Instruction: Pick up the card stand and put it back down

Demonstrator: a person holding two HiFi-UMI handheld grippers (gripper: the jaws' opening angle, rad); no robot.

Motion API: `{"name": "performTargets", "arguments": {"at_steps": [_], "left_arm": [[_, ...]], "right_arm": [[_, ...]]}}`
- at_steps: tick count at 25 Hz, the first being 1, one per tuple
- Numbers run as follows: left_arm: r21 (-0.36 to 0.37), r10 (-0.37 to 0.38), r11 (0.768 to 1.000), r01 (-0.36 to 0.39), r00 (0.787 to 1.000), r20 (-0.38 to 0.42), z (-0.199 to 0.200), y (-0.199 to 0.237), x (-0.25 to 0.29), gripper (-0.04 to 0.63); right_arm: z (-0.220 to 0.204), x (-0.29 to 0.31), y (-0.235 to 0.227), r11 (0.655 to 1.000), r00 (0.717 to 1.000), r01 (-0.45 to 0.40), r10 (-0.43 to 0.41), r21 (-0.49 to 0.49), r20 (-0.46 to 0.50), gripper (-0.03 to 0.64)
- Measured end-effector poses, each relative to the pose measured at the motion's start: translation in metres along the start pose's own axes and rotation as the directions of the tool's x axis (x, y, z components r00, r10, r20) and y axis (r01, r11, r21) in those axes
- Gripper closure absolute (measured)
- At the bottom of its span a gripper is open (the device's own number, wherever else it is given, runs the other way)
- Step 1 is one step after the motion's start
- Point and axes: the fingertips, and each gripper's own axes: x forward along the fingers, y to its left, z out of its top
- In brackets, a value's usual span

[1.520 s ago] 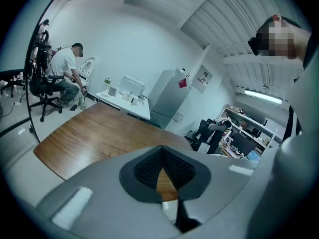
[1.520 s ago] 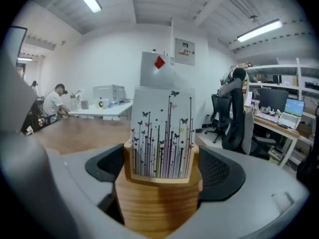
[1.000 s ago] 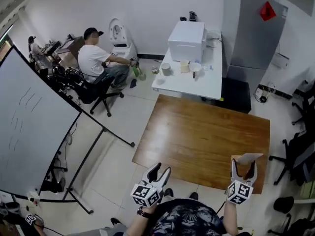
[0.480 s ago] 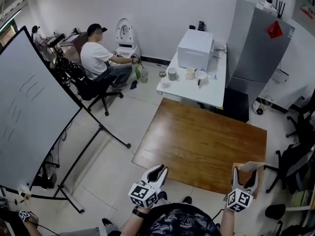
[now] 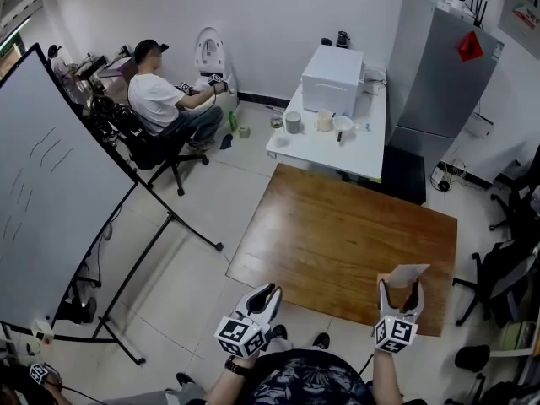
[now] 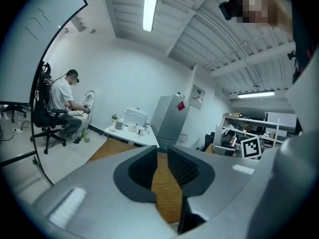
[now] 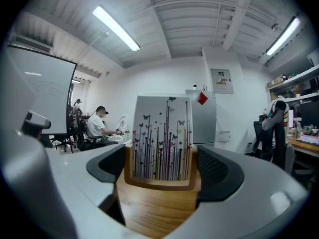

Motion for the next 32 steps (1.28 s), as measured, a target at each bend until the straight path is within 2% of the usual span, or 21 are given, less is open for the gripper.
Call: {"name": "performTargets", "arguments": {"at_steps": [3,6,12,15,18,22,25,28,32], "left_arm": [[-0.004,0.036,0.999,-0.036,0.999,-0.011,-0.005,0.011,-0.016,0.532],[-0.019,0.096,0.995,-0.097,0.994,-0.043,-0.016,0.027,-0.039,0.532],[-0.016,0.249,0.968,-0.25,0.967,-0.061,-0.037,0.076,-0.097,0.532],[-0.025,0.316,0.947,-0.319,0.944,-0.091,-0.052,0.108,-0.115,0.532],[-0.043,0.334,0.939,-0.34,0.935,-0.119,-0.065,0.126,-0.124,0.532],[-0.049,0.292,0.954,-0.297,0.952,-0.09,-0.052,0.137,-0.11,0.532],[-0.055,0.225,0.972,-0.229,0.972,-0.061,-0.038,0.133,-0.09,0.532],[-0.064,0.141,0.988,-0.143,0.989,-0.033,-0.027,0.121,-0.064,0.532],[-0.124,-0.008,0.992,0.01,1.0,0.016,-0.015,0.101,-0.024,0.534]], "right_arm": [[-0.032,0.045,0.049,0.995,0.995,-0.098,0.098,-0.022,-0.009,0.176],[-0.074,0.095,0.098,0.988,0.988,-0.15,0.148,-0.026,-0.046,0.176],[-0.172,0.204,0.184,0.987,0.979,-0.159,0.157,0.001,-0.129,0.178],[-0.197,0.248,0.21,0.993,0.982,-0.12,0.116,-0.019,-0.152,0.178],[-0.208,0.269,0.23,0.992,0.979,-0.123,0.114,-0.042,-0.172,0.179],[-0.22,0.283,0.252,0.98,0.956,-0.194,0.181,-0.034,-0.23,0.179],[-0.22,0.262,0.245,0.97,0.931,-0.242,0.228,-0.016,-0.284,0.179],[-0.197,0.201,0.2,0.977,0.942,-0.209,0.209,0.03,-0.262,0.179],[-0.138,0.083,0.135,0.969,0.954,-0.157,0.199,0.192,-0.225,0.21]]}}
